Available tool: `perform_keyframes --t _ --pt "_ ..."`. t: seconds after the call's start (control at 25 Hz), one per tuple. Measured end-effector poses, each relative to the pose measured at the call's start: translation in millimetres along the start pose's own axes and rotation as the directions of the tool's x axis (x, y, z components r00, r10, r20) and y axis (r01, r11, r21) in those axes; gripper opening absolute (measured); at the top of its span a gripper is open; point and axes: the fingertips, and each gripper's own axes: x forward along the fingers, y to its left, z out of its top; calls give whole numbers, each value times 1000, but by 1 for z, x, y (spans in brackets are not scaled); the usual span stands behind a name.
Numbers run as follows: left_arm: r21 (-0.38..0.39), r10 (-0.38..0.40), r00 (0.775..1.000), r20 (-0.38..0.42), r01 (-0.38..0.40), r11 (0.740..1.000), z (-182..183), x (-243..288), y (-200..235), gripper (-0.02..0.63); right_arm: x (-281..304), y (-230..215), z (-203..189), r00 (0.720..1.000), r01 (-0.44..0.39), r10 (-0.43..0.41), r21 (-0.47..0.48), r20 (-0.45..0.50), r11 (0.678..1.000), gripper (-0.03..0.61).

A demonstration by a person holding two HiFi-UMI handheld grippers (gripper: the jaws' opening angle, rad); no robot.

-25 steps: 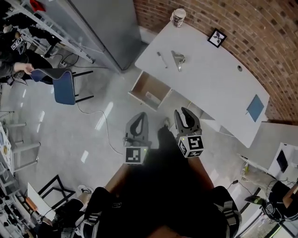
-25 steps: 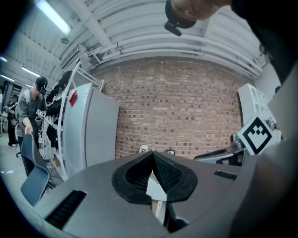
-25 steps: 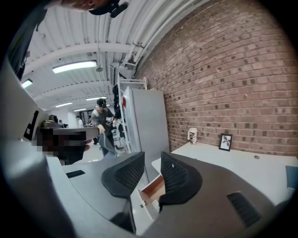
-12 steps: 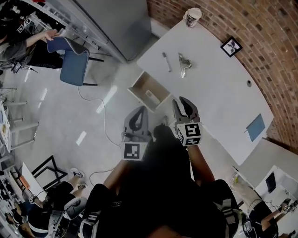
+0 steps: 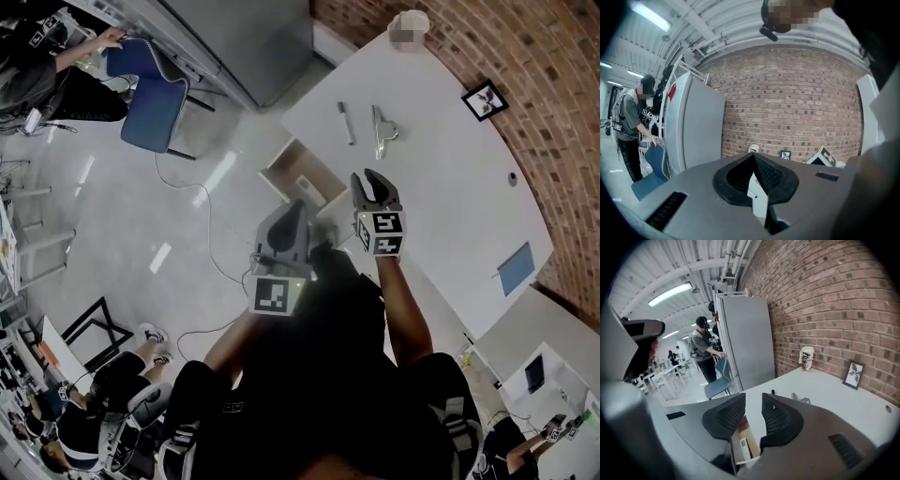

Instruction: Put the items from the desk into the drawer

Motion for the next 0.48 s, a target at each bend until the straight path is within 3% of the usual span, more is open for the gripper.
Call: perform_keyframes --t 0.48 --pt "-28 -28 998 -48 27 999 -9 65 49 0 127 -51 -59 970 57 -58 -10 -236 998 92"
